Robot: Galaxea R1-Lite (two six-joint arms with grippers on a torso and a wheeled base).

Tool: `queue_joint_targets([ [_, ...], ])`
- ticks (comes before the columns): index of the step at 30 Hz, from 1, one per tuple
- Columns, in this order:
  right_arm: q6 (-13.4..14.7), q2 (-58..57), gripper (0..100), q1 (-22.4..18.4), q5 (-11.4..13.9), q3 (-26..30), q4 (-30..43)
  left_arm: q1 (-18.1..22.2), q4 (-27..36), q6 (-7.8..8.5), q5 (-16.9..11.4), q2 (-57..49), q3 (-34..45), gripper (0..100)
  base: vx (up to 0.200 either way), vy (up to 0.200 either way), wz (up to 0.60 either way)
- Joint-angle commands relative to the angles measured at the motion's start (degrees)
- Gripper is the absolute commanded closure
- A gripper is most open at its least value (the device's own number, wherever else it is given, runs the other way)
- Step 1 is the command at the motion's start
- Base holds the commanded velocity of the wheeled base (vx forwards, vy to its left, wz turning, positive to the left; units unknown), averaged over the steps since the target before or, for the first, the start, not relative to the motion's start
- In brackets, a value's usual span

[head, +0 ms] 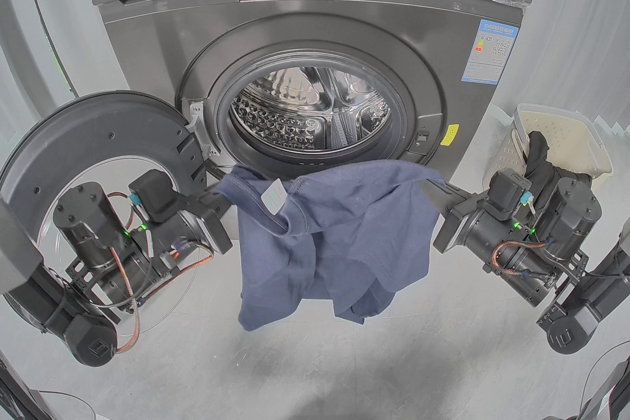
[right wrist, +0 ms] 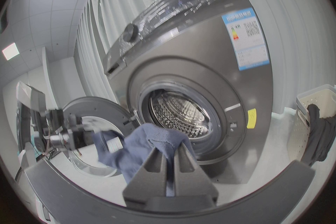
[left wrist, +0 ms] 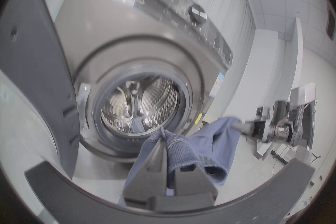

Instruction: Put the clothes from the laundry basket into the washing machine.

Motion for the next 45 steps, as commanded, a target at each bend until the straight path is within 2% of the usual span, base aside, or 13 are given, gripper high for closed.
queue_joint_targets([
  [1,0.0,3.6,100,-0.3,-0.1,1.3,-0.1,0.7,0.2,-0.08,-0.1,-6.9,-1.4,100,0.0,0.0,0.0],
  [7,0.9,3.9,100,1.8,-0.1,1.7,-0.2,0.1,0.3,-0.08,-0.3,-8.2,-1.4,100,0.0,0.0,0.0],
  [8,1.0,3.9,0,2.1,-0.2,1.9,-0.2,0.1,0.3,-0.08,-0.3,-8.2,-1.4,100,0.0,0.0,0.0],
  [13,1.2,3.9,0,3.2,-0.5,3.3,-0.1,0.2,0.1,-0.08,-0.4,-8.2,-1.5,100,0.0,0.0,0.0],
  [14,1.6,3.9,0,4.4,-0.7,8.8,0.1,0.1,0.2,-0.08,-0.5,-8.2,-1.9,100,0.0,0.0,0.0],
  [15,1.4,4.0,0,4.5,-0.7,10.8,0.2,0.1,0.2,-0.08,-0.5,-8.2,-2.1,100,0.0,0.0,0.0],
  [20,1.2,5.6,0,4.7,-0.4,14.5,0.0,-0.6,0.2,-0.17,-0.4,-8.2,-2.2,100,0.0,0.0,0.0],
  [29,1.3,9.9,0,7.0,-0.1,10.3,-0.2,-1.0,0.3,-0.08,-0.3,-8.2,-2.2,100,0.0,0.0,0.0],
  [39,1.0,13.6,0,13.7,-0.1,2.2,-0.3,-2.0,0.6,-0.08,0.8,-6.2,-4.0,100,0.0,0.0,0.0],
  [42,0.9,15.1,0,17.4,-0.1,0.0,-0.8,-2.9,0.4,0.18,3.7,-3.7,-5.9,100,0.0,0.0,0.0],
  [45,0.9,16.7,0,19.5,-0.2,-0.8,-1.9,-2.9,0.3,0.18,5.3,-1.4,-7.6,100,0.0,0.0,0.0],
])
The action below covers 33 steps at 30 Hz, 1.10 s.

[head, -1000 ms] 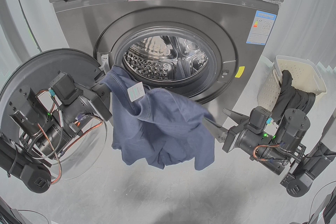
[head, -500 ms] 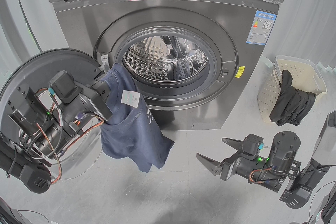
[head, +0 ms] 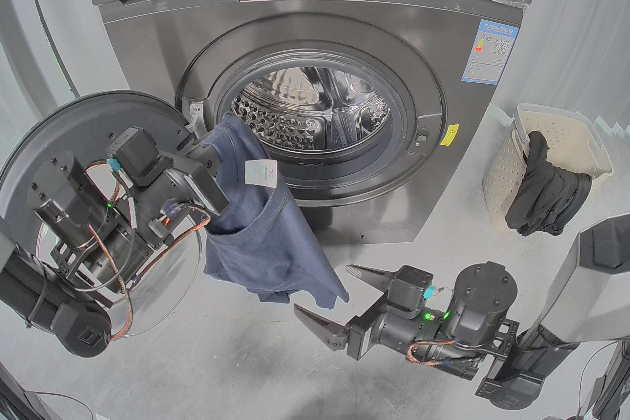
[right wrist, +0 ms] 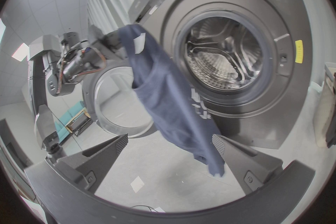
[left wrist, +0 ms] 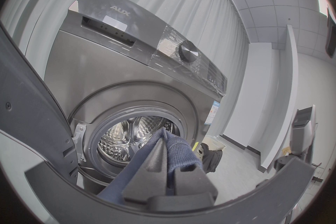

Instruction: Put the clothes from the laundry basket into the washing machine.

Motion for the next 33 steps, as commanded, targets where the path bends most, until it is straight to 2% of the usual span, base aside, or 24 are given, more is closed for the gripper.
queue_joint_targets([
  [1,-0.1,3.4,0,3.4,-0.1,-2.3,-0.7,-0.5,-0.4,0.03,1.6,4.7,-2.9,100,0.0,0.0,0.0],
  [6,-0.1,6.6,0,4.1,0.1,-6.7,-0.8,0.1,-0.4,-0.05,4.3,7.4,-6.2,100,0.0,0.0,0.0],
  [12,-0.9,11.1,0,4.1,0.4,-14.0,-0.7,0.4,-0.2,-0.14,8.1,9.2,-9.3,100,0.0,0.0,0.0],
  [13,-1.0,13.1,0,4.1,0.5,-16.6,-0.6,0.6,-0.2,-0.32,9.6,9.7,-10.2,100,0.0,0.0,0.0],
  [15,-1.3,15.0,0,4.1,0.6,-19.1,-0.6,0.9,-0.2,-0.41,10.3,10.0,-10.8,100,0.0,0.0,0.0],
  [27,-1.6,25.6,0,2.0,-0.1,-38.1,0.4,0.0,-0.5,-0.41,10.0,9.0,-10.1,100,0.0,0.0,0.0],
  [33,-1.3,28.1,0,0.6,-1.2,-43.9,1.0,-0.5,-0.5,-0.41,9.9,8.9,-10.1,100,0.0,0.0,0.0],
])
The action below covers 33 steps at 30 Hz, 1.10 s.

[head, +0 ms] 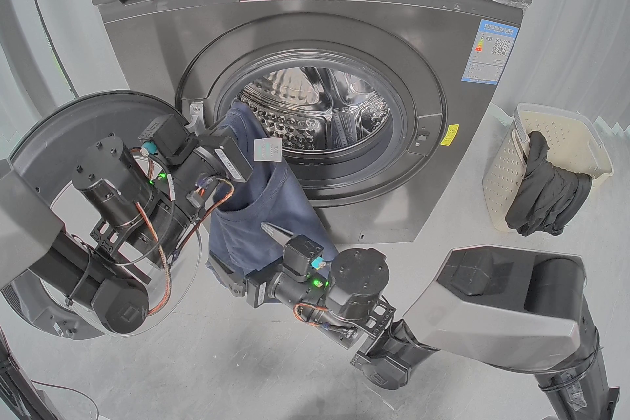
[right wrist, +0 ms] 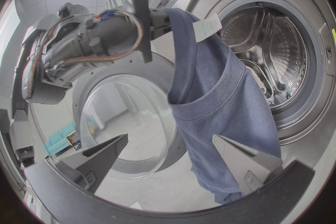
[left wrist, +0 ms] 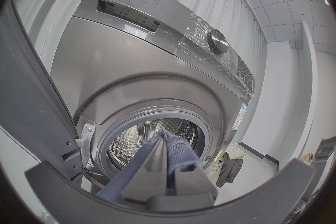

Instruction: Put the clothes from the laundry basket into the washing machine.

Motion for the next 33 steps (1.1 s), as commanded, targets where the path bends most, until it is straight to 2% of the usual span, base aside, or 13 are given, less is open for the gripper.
queue_joint_targets([
  [1,0.3,4.3,0,-1.4,-0.8,-5.8,0.3,-0.5,0.0,-0.02,-0.1,-0.4,0.1,100,0.0,0.0,0.0],
  [5,0.4,4.7,0,-1.6,-0.9,-8.2,1.2,-0.7,-0.1,-0.02,-0.1,-0.4,0.2,100,0.0,0.0,0.0],
  [13,0.6,6.1,0,-2.4,-2.7,-13.4,2.7,-1.2,-0.1,-0.19,-0.1,-0.6,0.5,100,0.0,0.0,0.0],
  [16,0.7,6.5,0,-2.9,-4.2,-14.3,3.1,-1.3,-0.1,-0.19,-0.1,-0.6,0.7,100,0.0,0.0,0.0],
  [19,1.1,6.5,0,-3.2,-4.5,-14.3,3.1,-1.2,-0.1,-0.19,0.0,-0.6,0.7,100,0.0,0.0,0.0],
  [20,1.2,6.5,100,-3.2,-4.5,-14.3,3.1,-1.0,-0.1,-0.19,0.0,-0.6,0.7,100,0.0,0.0,0.0],
  [27,1.9,5.0,100,-2.9,-5.4,-12.6,3.0,-0.3,0.0,-0.19,0.0,-0.5,0.7,100,0.0,0.0,0.0],
  [33,2.0,-3.5,100,-2.4,-5.4,-0.9,2.8,0.7,0.0,-0.28,-0.1,-0.5,0.6,100,0.0,0.0,0.0],
])
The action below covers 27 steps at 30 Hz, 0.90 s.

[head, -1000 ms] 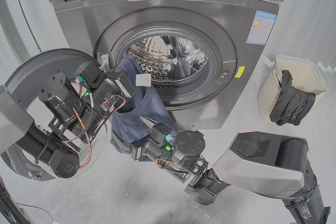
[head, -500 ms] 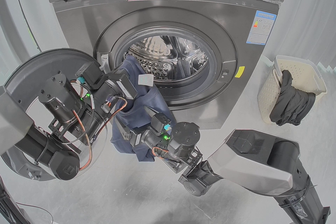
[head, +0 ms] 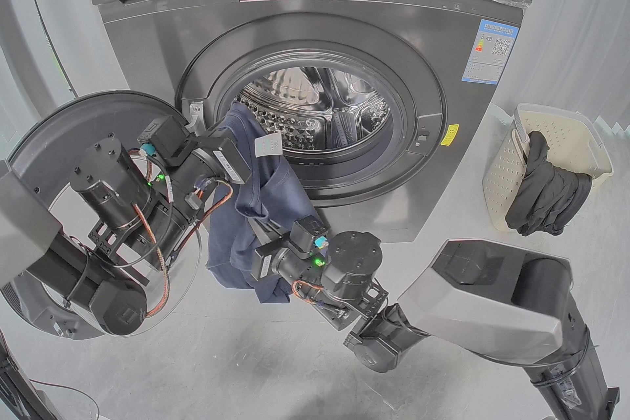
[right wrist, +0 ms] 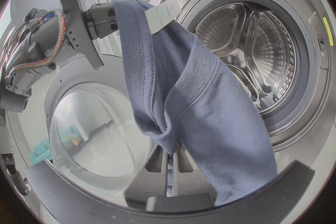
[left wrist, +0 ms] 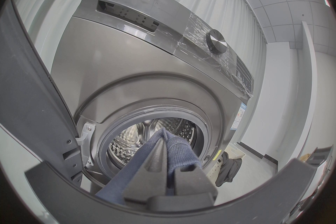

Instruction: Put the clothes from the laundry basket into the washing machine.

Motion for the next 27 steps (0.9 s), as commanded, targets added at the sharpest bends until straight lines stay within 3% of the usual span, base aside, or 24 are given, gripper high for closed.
queue_joint_targets([
  [1,0.0,-9.1,100,0.3,0.1,10.8,-0.2,1.3,0.0,0.0,-0.1,0.0,0.0,100,0.0,0.0,0.0],
  [7,-0.4,-19.5,100,-1.8,0.8,24.6,-0.1,2.0,0.0,0.0,-0.1,-0.1,0.0,100,0.0,0.0,0.0],
  [9,-0.6,-21.1,100,-2.6,1.0,26.7,-0.1,2.1,0.0,0.09,-0.2,-0.2,0.1,100,0.0,0.0,0.0],
  [15,-1.9,-30.8,100,-9.2,3.6,37.9,0.1,2.3,0.7,0.53,-1.2,-3.2,3.7,100,0.0,0.0,0.0],
  [19,-1.9,-35.3,100,-12.1,4.8,41.2,-0.7,2.3,2.8,0.62,-4.7,-8.1,7.4,100,0.0,0.0,0.0],
  [23,-1.9,-39.5,100,-12.0,6.0,44.2,-0.9,1.9,5.9,0.79,-8.5,-13.4,12.1,100,0.0,0.0,0.0],
  [27,-2.0,-41.9,100,-11.5,6.0,43.3,-1.1,1.4,6.6,2.29,-11.9,-16.0,15.9,100,0.0,0.0,0.0],
])
